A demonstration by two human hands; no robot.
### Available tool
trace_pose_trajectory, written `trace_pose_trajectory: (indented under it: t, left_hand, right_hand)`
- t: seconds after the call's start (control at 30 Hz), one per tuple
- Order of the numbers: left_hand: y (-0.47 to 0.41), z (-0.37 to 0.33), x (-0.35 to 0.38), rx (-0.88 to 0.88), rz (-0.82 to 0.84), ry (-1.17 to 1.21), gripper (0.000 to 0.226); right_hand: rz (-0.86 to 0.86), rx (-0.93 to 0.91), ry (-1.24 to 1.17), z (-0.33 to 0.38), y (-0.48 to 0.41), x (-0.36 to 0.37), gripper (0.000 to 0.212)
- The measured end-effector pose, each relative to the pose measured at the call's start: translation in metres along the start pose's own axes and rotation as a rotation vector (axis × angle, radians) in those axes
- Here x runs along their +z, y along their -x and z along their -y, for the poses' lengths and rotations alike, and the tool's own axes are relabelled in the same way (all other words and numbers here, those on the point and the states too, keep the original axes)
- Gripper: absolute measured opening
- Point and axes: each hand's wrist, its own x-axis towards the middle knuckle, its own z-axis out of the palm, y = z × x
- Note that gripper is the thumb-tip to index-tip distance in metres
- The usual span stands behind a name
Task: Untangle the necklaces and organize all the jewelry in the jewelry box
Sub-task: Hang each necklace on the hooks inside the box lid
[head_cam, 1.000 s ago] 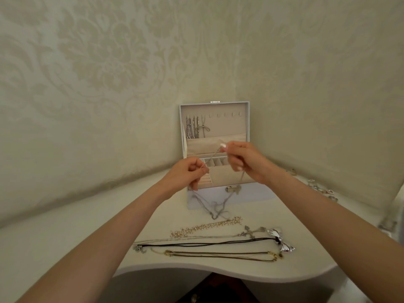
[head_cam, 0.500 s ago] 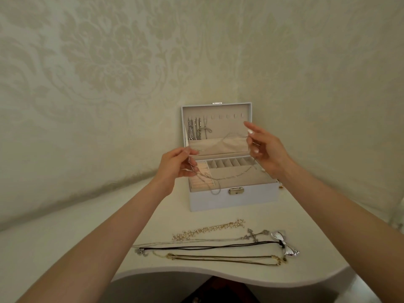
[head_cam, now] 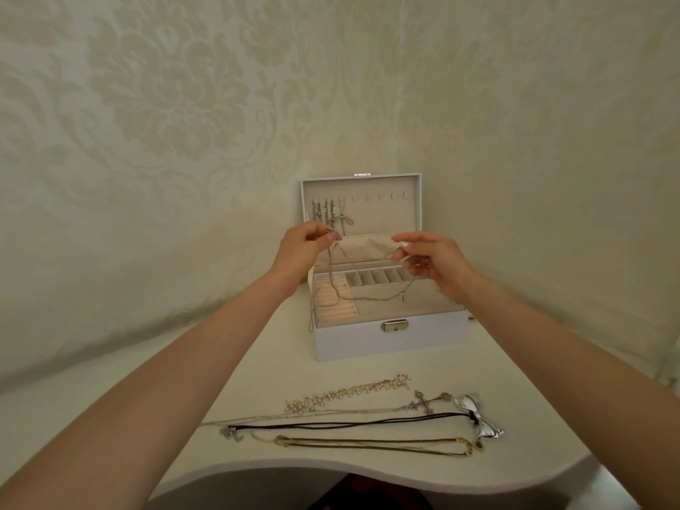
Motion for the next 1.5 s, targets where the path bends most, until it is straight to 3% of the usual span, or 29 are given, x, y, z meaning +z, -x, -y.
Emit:
trace_pose_trajectory:
  t: [0.17,0.33,0.63,0.73,0.87,1.13,1.3,1.4,1.5]
  left_hand:
    - [-0.009,-0.002,0.007,-0.013,0.062,0.019,0.006]
    - [-0.011,-0.007,0.015,0.019,0.148,-0.016,0.014]
    - [-0.012,-0.002,0.018,0.111,0.125,-0.066,0.012]
    - [-0.012,0.001,0.017,0.068,0.091,-0.004,0.018]
    - [-0.011,0.004,0.010,-0.086,0.137,0.195,0.023]
    - [-0.008,0.012,0.007,-0.120,0.212,0.193,0.018]
    - [-0.009,0.021,0.007,-0.079,0.134,0.007,0.013]
    - [-0.014,0.035,0.007,-0.065,0.069,-0.295,0.014]
    - [-0.014,0.045,0.008,-0.086,0.131,-0.509,0.012]
  right_hand:
    - [0.099,-0.012,0.493,-0.009,0.001,0.017,0.018]
    - [0.248,-0.044,0.264,0.009,-0.002,0.041,0.034]
    - [0.160,-0.028,0.202,0.018,-0.013,0.049,0.005]
    - [0.141,0.003,0.185,0.015,-0.014,0.041,0.015]
    - [0.142,0.012,-0.007,0.012,-0.014,0.027,0.024]
    - [0.100,-0.010,-0.102,0.013,-0.020,0.017,0.026]
    - [0.075,-0.021,-0.083,0.018,-0.019,0.014,0.025]
    - [0.062,-0.008,-0.115,0.019,-0.018,0.014,0.027]
    - [0.055,-0.001,-0.152,0.021,-0.018,0.014,0.027]
